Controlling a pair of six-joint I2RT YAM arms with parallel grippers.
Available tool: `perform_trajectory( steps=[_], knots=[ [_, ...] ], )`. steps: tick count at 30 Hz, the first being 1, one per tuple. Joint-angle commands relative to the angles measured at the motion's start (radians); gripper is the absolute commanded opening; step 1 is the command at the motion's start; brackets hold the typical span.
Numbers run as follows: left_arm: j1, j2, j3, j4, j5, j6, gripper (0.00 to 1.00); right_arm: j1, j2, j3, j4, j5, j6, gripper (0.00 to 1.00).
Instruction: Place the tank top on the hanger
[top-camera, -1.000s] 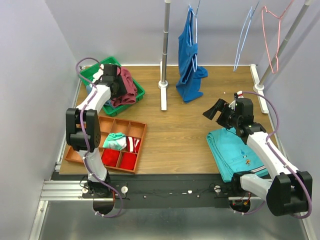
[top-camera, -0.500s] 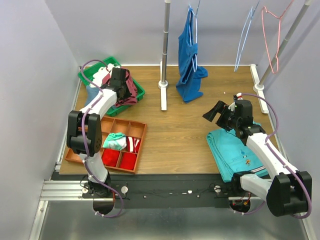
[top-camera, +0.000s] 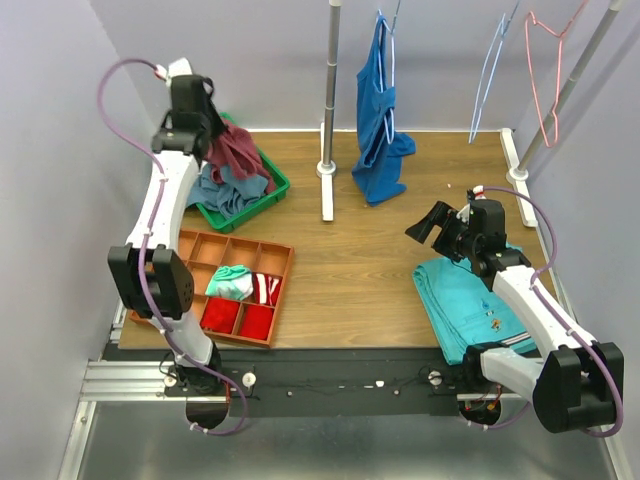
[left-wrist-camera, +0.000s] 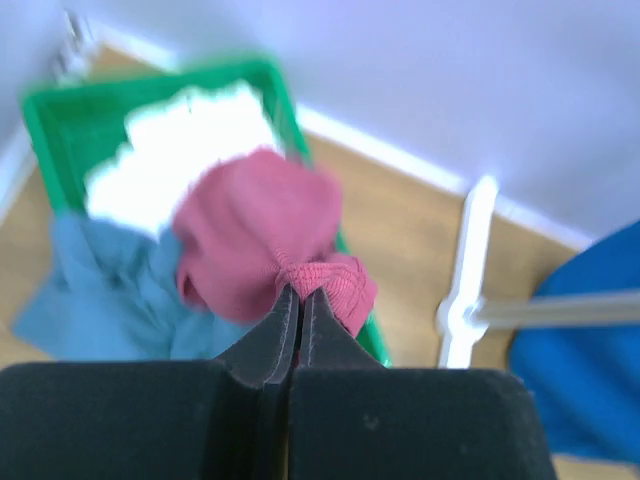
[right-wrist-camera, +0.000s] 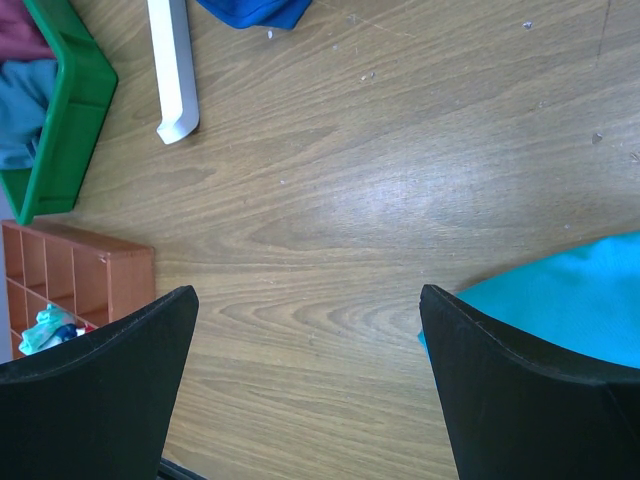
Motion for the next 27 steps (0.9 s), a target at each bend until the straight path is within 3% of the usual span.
perform_trajectory(
  steps=[1,8,14,17,21,27],
  knots=[
    [0.05,-0.011,0.199,-0.006,0.054,0.048,0.0,0.004,0.001,0.039,0.008,-0.023,-0.003,1.0],
    [0.05,0.047,0.489,-0.018,0.106,0.077,0.0,0.004,0.006,0.085,-0.016,-0.016,-0.009,1.0],
    [0.05,0.023,0.535,0.049,0.152,0.061,0.0,0.003,0.014,0.118,-0.027,-0.017,-0.018,1.0],
    [0.024,-0.033,0.482,0.077,0.249,0.068,0.0,0.004,0.012,0.131,-0.03,-0.013,-0.018,1.0],
    [-0.14,-0.146,0.382,0.066,0.126,0.197,0.0,0.004,0.006,0.162,-0.045,-0.016,-0.018,1.0],
    [-0.307,-0.404,0.051,0.163,0.049,0.163,0.0,0.003,-0.035,0.206,-0.093,-0.004,-0.023,1.0]
  ],
)
